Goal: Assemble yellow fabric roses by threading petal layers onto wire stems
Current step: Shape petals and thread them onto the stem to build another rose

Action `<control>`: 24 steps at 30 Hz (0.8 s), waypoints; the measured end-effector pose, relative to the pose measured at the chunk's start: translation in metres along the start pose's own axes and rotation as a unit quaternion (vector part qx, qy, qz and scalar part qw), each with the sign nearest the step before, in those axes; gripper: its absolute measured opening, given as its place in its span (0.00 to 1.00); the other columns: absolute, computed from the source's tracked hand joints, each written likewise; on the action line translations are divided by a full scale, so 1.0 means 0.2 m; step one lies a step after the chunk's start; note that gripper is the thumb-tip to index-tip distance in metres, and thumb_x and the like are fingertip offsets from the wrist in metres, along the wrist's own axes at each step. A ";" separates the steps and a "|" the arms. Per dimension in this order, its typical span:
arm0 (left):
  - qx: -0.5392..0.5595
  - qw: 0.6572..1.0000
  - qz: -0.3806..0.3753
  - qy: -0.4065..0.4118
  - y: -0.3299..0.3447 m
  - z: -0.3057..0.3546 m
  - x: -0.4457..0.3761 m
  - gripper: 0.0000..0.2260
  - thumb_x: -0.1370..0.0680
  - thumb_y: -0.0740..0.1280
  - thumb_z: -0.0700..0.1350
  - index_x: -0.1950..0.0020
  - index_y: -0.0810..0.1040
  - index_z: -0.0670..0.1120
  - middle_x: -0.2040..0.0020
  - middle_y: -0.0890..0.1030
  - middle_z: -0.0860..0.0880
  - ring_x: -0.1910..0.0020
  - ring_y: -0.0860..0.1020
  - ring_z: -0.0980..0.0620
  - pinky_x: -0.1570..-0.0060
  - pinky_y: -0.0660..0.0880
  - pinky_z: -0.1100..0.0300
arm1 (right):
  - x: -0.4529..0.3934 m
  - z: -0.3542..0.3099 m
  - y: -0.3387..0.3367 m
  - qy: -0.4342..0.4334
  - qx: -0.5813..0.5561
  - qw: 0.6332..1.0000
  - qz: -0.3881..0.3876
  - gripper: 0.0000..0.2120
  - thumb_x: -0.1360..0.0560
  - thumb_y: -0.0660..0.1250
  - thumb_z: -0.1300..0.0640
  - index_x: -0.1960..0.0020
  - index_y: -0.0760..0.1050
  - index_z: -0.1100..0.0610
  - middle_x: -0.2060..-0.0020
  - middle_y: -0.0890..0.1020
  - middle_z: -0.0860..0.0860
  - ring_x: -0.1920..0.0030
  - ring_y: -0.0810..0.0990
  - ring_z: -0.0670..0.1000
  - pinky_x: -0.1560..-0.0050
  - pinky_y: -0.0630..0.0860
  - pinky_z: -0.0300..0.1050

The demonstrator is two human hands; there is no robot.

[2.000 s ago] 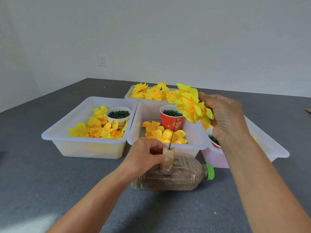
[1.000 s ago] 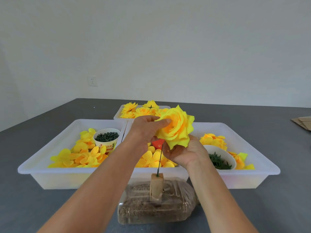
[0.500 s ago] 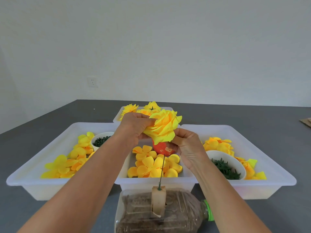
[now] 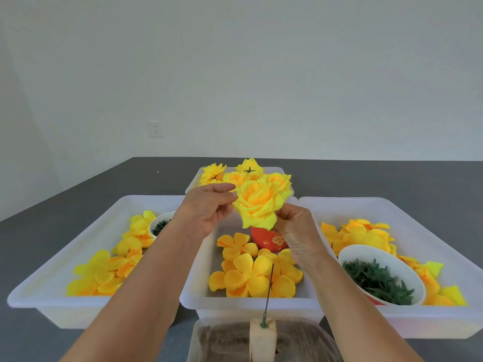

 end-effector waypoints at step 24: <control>-0.026 0.989 -0.040 0.141 -0.07 -0.20 -0.09 0.14 0.32 0.70 0.48 0.56 0.79 0.38 0.54 0.75 0.39 0.54 0.72 0.44 0.51 0.73 0.50 | -0.07 0.04 0.05 0.092 0.061 0.994 -0.022 0.04 0.29 0.73 0.62 0.60 0.80 0.55 0.72 0.83 0.48 0.70 0.81 0.43 0.65 0.79 0.35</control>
Point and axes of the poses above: each hand's wrist, its own x-axis away from the middle knuckle, its own y-axis out of the palm, z = x × y, the point moved 1 cm from there along -x, towards the middle knuckle
